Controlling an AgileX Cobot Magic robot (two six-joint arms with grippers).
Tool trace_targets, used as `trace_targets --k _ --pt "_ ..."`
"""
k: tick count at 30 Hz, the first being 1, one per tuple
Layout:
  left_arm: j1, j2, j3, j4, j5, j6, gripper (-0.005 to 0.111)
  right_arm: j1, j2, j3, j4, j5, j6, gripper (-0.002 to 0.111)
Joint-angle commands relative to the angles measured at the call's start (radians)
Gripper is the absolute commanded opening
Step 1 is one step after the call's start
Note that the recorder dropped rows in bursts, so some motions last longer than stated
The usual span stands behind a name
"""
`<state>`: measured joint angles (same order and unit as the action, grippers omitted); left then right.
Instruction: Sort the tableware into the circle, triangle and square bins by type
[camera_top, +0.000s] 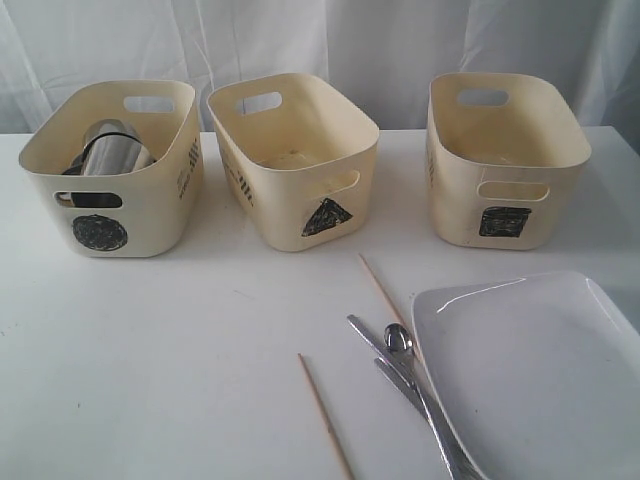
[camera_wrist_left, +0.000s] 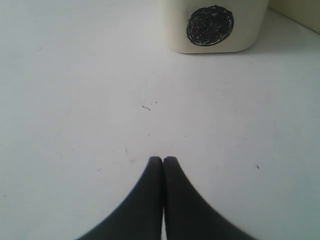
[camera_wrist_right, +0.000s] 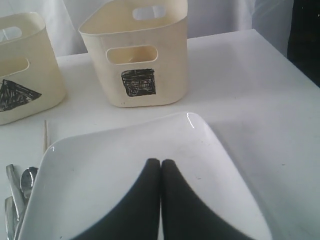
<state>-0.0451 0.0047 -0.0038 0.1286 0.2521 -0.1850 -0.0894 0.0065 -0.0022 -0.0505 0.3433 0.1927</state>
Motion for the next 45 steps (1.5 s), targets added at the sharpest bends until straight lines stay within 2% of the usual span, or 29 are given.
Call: trace_targets --k 1,4,9,14,16,17,18,19,20,21,22,23,24,25,27,28,31,32,35,38,41,45 --pt "0.003 -0.005 0.004 -0.007 0.003 0.002 0.0 -0.001 -0.006 0.002 0.0 -0.085 -0.055 0.0" --pt "0.003 -0.005 0.004 -0.007 0.001 0.002 0.0 -0.001 -0.006 0.002 0.081 -0.231 0.001 0.0" --pt "0.003 -0.005 0.004 -0.007 0.001 0.002 0.0 -0.001 -0.006 0.002 0.081 -0.464 0.043 0.0" --pt "0.003 -0.005 0.004 -0.005 0.001 0.002 0.0 -0.001 -0.006 0.002 0.113 -0.607 0.048 0.0" --pt "0.003 -0.005 0.004 -0.005 0.001 0.002 0.0 -0.001 -0.006 0.002 0.136 -0.73 0.045 0.0" --pt "0.003 -0.005 0.004 -0.005 0.001 0.002 0.0 -0.001 -0.006 0.002 0.2 -0.937 -0.002 0.0" --pt "0.003 -0.005 0.004 -0.005 0.001 0.002 0.0 -0.001 -0.006 -0.003 0.253 -1.031 -0.022 0.0" --pt "0.003 -0.005 0.004 -0.005 0.001 0.002 0.0 -0.001 0.009 -0.086 0.429 -1.102 -0.031 0.0" --pt "0.003 -0.005 0.004 -0.005 0.001 0.002 0.0 -0.001 0.041 -0.131 0.49 -1.1 -0.031 0.0" --pt "0.003 -0.005 0.004 -0.005 0.001 0.002 0.0 -0.001 0.136 -0.25 0.515 -1.073 -0.031 0.0" --pt "0.003 -0.005 0.004 -0.005 0.001 0.002 0.0 -0.001 0.184 -0.298 0.472 -1.06 -0.031 0.0" --pt "0.003 -0.005 0.004 -0.005 0.001 0.002 0.0 -0.001 0.327 -0.413 0.303 -1.034 -0.032 0.0" --pt "0.003 -0.005 0.004 -0.005 0.001 0.002 0.0 -0.001 0.391 -0.463 0.216 -1.026 -0.032 0.0" --pt "0.003 -0.005 0.004 -0.005 0.001 0.002 0.0 -0.001 0.557 -0.551 0.007 -1.016 -0.032 0.0" --pt "0.003 -0.005 0.004 -0.005 0.001 0.002 0.0 -0.001 0.806 -0.645 -0.165 -0.971 -0.033 0.0" --pt "0.003 -0.005 0.004 -0.005 0.001 0.002 0.0 -0.001 0.919 -0.691 -0.171 -0.851 -0.025 0.0" --pt "0.003 -0.005 0.004 -0.005 0.001 0.002 0.0 -0.006 1.249 -0.837 -0.14 -0.219 -0.059 0.0" --pt "0.003 -0.005 0.004 -0.005 0.001 0.002 0.0 -0.006 1.333 -0.882 -0.137 -0.09 -0.059 0.0" --pt "0.003 -0.005 0.004 -0.005 0.001 0.002 0.0 0.014 1.44 -0.922 -0.099 0.01 -0.056 0.0" --pt "0.003 -0.005 0.004 -0.005 0.001 0.002 0.0 0.077 1.453 -0.942 -0.058 0.117 -0.1 0.0" --pt "0.003 -0.005 0.004 -0.005 0.001 0.002 0.0 0.204 1.435 -0.945 0.017 0.264 -0.185 0.0" --pt "0.003 -0.005 0.004 -0.005 0.001 0.002 0.0 0.389 1.438 -0.926 0.171 0.499 -0.193 0.0"
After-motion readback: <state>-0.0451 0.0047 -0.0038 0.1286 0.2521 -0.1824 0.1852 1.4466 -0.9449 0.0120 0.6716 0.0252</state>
